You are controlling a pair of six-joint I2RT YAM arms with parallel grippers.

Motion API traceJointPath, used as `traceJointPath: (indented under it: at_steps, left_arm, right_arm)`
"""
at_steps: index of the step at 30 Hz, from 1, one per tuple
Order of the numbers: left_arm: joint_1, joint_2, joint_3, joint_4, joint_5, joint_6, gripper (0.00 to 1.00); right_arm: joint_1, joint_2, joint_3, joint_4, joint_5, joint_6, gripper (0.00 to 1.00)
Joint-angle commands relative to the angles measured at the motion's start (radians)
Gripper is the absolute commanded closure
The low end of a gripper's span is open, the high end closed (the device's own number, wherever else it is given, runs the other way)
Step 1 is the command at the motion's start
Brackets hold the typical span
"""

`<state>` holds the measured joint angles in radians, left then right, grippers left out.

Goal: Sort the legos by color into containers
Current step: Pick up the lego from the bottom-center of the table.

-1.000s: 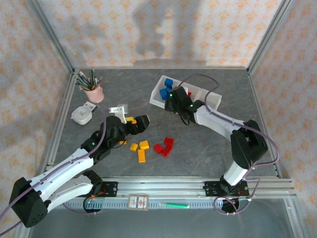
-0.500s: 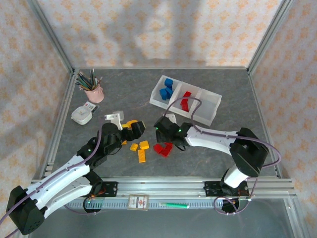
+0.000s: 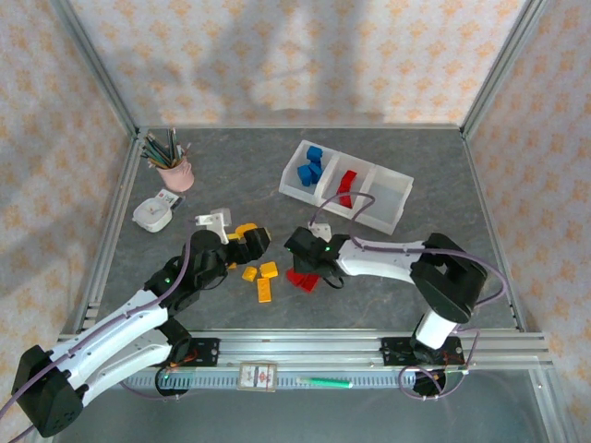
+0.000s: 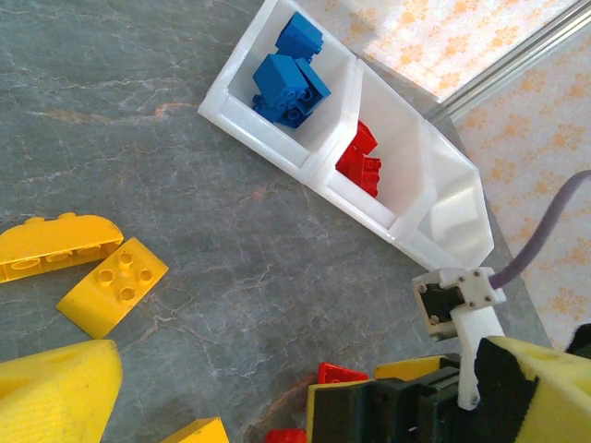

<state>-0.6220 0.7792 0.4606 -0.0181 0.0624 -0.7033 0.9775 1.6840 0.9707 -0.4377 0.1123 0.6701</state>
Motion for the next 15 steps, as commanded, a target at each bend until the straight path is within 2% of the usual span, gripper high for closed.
traceJointPath:
  at_steps: [1,15]
  left_arm:
    - [-0.002,-0.003,0.004,-0.003,-0.022,-0.001,0.01]
    - [-0.002,0.006,0.001,0.007,-0.028,0.005,0.01]
  right_arm:
    - [0.007,0.015,0.025,0.007,0.037,0.066,0.23]
    - [0.006,0.048,0.022,0.051,0.039,0.053,0.47]
